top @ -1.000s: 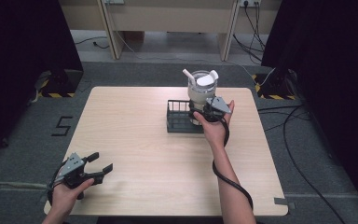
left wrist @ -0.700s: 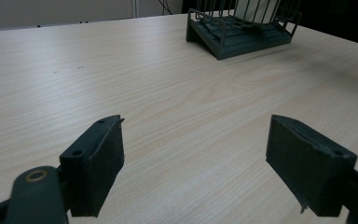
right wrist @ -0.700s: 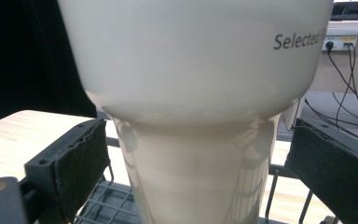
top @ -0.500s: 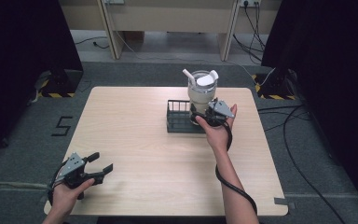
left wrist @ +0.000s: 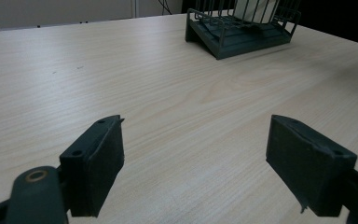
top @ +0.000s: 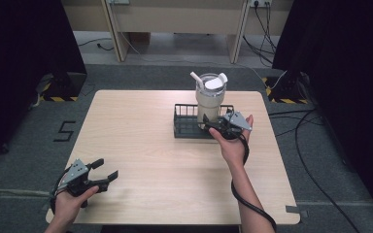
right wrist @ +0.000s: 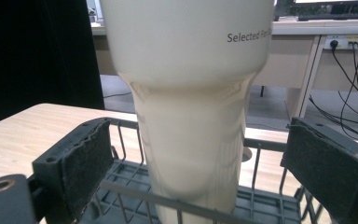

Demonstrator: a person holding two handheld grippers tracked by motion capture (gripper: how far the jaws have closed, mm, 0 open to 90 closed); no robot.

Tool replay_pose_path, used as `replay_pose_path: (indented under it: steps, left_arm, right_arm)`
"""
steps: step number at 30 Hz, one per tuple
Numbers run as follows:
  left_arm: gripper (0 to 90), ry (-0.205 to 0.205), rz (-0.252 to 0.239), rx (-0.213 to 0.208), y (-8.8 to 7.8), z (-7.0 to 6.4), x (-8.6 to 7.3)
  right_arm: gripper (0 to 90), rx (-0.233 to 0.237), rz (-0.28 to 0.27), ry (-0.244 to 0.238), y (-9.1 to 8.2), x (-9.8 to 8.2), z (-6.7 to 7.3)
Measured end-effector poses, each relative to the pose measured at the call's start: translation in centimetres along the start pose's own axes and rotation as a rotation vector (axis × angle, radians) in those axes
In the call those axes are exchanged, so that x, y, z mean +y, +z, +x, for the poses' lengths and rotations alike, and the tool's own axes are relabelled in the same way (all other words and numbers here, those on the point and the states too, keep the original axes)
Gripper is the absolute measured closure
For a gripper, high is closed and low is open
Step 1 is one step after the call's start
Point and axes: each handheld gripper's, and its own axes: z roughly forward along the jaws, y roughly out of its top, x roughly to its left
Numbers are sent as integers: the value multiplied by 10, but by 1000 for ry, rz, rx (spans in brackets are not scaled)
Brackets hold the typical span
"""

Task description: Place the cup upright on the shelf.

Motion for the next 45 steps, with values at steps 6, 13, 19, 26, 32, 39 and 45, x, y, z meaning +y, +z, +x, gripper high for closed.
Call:
replay_pose_path:
  steps: [6,13,19,26,32,39,45]
  left_arm:
    - [184,2,1,0,0,0,0]
    - [184,3,3,0,0,0,0]
    - [184,3,4,1,0,-1,-1]
    - [184,3,4,2,0,-1,-1]
    - [183,2,4,3,0,-1,-1]
    - [183,2,5,4,0,-1,-1]
    - [183,2,5,5,0,-1,-1]
  right_arm:
    - [82,4,-3,-5,-16,-1,-2]
    - [86,8,1,-5,-37,-9,-4]
    - [87,13,4,-5,-53,-15,-5]
    - [88,4,16,-1,-66,-22,-6]
    - [90,-5,26,4,-77,-30,-10]
    - [93,-19,34,3,-89,-37,-15]
    - [95,-38,42,4,-99,-44,-20]
